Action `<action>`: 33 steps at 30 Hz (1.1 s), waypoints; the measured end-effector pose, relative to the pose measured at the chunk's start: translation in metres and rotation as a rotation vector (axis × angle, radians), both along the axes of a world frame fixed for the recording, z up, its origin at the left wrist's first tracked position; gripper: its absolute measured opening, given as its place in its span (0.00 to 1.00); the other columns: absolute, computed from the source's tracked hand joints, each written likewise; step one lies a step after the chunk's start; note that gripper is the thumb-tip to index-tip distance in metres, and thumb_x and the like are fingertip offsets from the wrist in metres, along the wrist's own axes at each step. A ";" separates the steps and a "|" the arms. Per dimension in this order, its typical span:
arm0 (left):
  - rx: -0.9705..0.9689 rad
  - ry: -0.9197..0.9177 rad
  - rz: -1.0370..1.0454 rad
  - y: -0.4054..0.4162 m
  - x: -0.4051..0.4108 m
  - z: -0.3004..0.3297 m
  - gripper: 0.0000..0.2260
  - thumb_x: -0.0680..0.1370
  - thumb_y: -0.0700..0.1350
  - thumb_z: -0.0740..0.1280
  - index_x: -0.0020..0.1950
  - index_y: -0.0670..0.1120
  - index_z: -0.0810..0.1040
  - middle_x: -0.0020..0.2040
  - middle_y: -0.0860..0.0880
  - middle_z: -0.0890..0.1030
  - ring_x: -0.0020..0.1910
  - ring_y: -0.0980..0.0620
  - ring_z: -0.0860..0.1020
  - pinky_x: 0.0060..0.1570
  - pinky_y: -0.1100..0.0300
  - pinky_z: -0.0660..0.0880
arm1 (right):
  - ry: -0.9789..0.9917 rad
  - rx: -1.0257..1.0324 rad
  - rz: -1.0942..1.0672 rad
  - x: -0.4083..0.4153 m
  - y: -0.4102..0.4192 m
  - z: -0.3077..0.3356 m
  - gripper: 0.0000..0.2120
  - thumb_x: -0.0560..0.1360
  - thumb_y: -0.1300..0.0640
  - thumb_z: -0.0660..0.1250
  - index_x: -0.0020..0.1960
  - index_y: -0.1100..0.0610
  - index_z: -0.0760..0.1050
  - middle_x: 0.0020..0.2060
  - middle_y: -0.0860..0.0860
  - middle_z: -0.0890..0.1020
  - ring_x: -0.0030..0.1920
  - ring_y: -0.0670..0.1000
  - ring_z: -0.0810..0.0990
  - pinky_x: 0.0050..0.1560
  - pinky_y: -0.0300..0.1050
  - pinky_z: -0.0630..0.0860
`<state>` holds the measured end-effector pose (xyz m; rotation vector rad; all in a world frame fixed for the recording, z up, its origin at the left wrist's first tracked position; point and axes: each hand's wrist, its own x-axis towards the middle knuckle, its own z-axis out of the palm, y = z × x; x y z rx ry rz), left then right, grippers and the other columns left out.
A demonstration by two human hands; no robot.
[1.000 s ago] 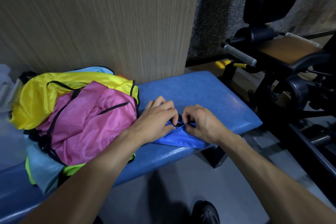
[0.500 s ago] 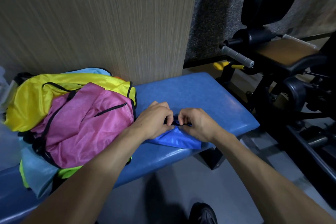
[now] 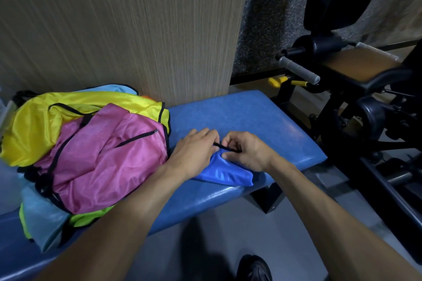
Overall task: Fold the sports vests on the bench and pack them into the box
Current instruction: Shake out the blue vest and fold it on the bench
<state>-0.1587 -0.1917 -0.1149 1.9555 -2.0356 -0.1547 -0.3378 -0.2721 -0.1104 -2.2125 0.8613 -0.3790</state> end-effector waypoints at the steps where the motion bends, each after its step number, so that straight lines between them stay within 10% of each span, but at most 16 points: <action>1: -0.022 -0.014 -0.008 0.002 0.000 -0.004 0.05 0.84 0.51 0.62 0.57 0.52 0.71 0.56 0.54 0.75 0.56 0.47 0.71 0.52 0.46 0.74 | 0.009 0.007 -0.002 -0.002 -0.001 0.001 0.07 0.74 0.59 0.76 0.45 0.54 0.78 0.32 0.45 0.74 0.32 0.44 0.70 0.38 0.39 0.70; 5: -0.099 -0.006 -0.023 0.008 0.002 -0.011 0.05 0.84 0.51 0.62 0.55 0.51 0.70 0.54 0.53 0.75 0.53 0.47 0.71 0.48 0.47 0.73 | -0.006 0.013 -0.059 -0.027 -0.007 0.015 0.11 0.70 0.52 0.81 0.47 0.51 0.81 0.43 0.49 0.80 0.43 0.45 0.79 0.47 0.37 0.75; 13: -0.102 0.024 -0.033 0.011 0.002 -0.014 0.04 0.84 0.50 0.61 0.54 0.50 0.70 0.53 0.53 0.74 0.51 0.47 0.71 0.50 0.48 0.73 | 0.186 -0.015 -0.176 -0.058 0.002 0.021 0.13 0.67 0.46 0.82 0.39 0.52 0.81 0.34 0.49 0.84 0.33 0.41 0.78 0.39 0.41 0.76; 24: 0.027 -0.013 -0.066 0.013 -0.002 -0.003 0.18 0.80 0.63 0.52 0.56 0.51 0.70 0.55 0.55 0.72 0.52 0.48 0.70 0.54 0.48 0.73 | 0.082 -0.150 -0.127 -0.055 0.016 0.010 0.11 0.68 0.58 0.79 0.38 0.49 0.77 0.34 0.45 0.79 0.35 0.43 0.77 0.38 0.33 0.72; 33: 0.057 -0.084 0.002 0.007 -0.018 -0.006 0.09 0.85 0.56 0.57 0.56 0.51 0.69 0.56 0.53 0.72 0.54 0.46 0.70 0.51 0.49 0.67 | -0.025 -0.382 -0.095 -0.053 0.027 0.004 0.07 0.68 0.58 0.72 0.41 0.52 0.73 0.35 0.46 0.78 0.35 0.46 0.75 0.38 0.41 0.73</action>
